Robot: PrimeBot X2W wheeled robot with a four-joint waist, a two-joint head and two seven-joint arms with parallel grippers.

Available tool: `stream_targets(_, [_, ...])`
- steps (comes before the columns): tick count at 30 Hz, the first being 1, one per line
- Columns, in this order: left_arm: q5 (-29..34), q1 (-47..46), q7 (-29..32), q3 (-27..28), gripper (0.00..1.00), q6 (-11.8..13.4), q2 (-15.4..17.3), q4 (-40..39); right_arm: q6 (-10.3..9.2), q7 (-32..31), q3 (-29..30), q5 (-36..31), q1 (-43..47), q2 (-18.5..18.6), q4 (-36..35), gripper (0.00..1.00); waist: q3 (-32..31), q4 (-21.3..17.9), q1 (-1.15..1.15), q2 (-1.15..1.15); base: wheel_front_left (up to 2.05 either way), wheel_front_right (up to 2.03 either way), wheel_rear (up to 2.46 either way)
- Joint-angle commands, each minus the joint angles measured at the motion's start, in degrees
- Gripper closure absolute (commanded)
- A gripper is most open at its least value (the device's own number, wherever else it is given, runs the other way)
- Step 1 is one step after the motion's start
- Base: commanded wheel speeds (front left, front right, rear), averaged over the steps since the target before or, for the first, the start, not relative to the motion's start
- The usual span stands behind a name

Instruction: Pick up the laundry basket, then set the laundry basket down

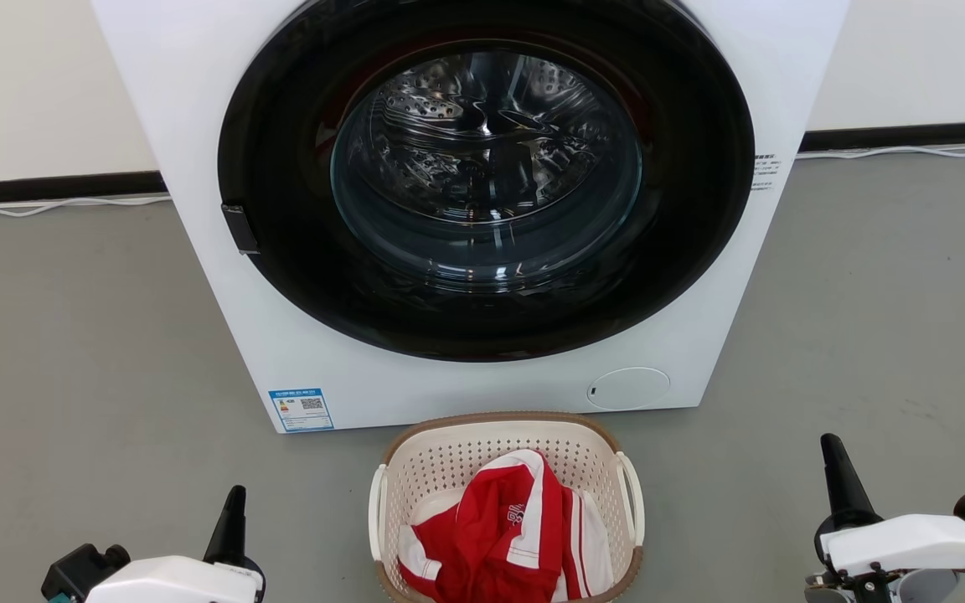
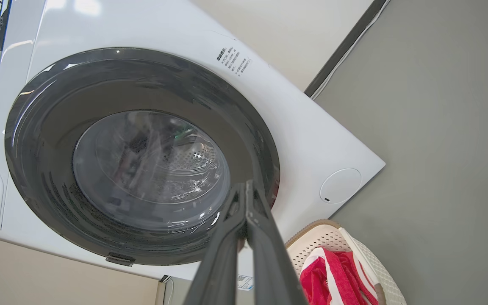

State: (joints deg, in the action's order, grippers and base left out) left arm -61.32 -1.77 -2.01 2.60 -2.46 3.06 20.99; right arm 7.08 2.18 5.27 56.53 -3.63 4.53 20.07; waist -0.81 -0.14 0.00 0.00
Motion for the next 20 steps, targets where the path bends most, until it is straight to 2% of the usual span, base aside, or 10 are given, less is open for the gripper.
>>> stream_targets(1, [-1.7,-3.1,0.4,1.4,1.0,-0.8,0.3,-2.0,0.25,-0.7,-0.6,1.8,-2.2,0.3,-2.1,1.0,0.0,0.0,0.0,0.0,0.0,0.0,0.0])
stream_targets(20, [-13.1,-3.6,3.6,2.4,1.0,-2.4,0.1,-3.9,0.31,-3.8,0.2,15.1,-2.4,-0.5,-3.6,1.0,0.4,0.1,0.0,0.0,0.0,0.0,0.0])
